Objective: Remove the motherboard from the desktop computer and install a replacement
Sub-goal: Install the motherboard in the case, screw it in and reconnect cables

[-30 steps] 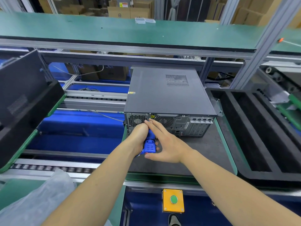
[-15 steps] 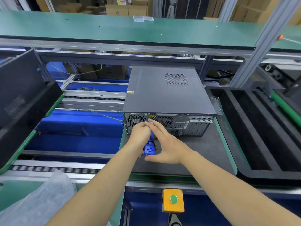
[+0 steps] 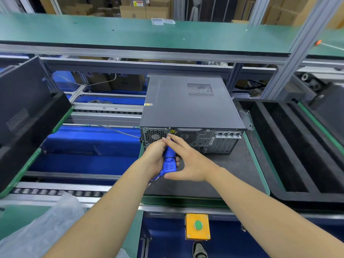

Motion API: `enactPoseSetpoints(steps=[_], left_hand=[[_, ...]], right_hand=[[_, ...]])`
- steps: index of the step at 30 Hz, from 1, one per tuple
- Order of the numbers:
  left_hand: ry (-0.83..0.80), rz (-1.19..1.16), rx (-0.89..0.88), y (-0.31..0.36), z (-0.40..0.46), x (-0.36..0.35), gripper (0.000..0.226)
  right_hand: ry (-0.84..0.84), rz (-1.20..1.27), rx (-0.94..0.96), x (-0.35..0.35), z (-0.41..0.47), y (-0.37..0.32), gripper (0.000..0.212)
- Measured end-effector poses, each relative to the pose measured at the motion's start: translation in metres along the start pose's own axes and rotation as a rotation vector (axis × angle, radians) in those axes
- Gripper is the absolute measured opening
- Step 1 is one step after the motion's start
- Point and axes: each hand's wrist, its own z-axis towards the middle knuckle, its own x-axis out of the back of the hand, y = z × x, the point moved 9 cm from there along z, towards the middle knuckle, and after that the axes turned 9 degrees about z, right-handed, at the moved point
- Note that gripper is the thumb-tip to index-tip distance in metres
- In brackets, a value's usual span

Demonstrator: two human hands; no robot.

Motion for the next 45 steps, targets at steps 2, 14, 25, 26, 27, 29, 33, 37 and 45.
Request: enactPoseSetpoints(steps=[2, 14, 25, 26, 27, 29, 33, 37, 45], left_hand=[[-0.025, -0.105, 0.033, -0.003, 0.0, 0.001, 0.024], [0.039, 0.098, 0.06, 0.004, 0.003, 0.002, 0.021], [0.094, 0.142, 0.031, 0.011, 0.007, 0.005, 0.017], [0.1, 0.131, 0.031, 0.011, 0.007, 0.004, 0.016], [0.107, 0.122, 0.029, 0.011, 0.008, 0.004, 0.015], [0.12, 0.1, 0.029, 0.01, 0.009, 0.005, 0.013], [0.111, 0.049, 0.047, 0.004, 0.01, 0.004, 0.013], [0.093, 0.022, 0.041, 0.003, 0.009, 0.001, 0.016], [0.071, -0.054, 0.054, -0.001, 0.008, 0.001, 0.023]], right_hand=[[0.003, -0.007, -0.008, 0.001, 0.001, -0.002, 0.1], [-0.042, -0.062, -0.037, -0.002, 0.002, 0.002, 0.117], [-0.006, 0.01, -0.066, 0.004, 0.01, 0.001, 0.113], [-0.005, 0.001, -0.062, 0.005, 0.009, 0.001, 0.113], [-0.002, -0.014, -0.058, 0.005, 0.009, 0.001, 0.113], [0.002, -0.041, -0.06, 0.006, 0.009, 0.001, 0.114], [0.0, -0.052, -0.057, 0.006, 0.006, -0.001, 0.113], [-0.003, -0.054, -0.047, 0.006, 0.005, -0.001, 0.113], [-0.047, -0.084, -0.022, 0.001, 0.005, 0.003, 0.118]])
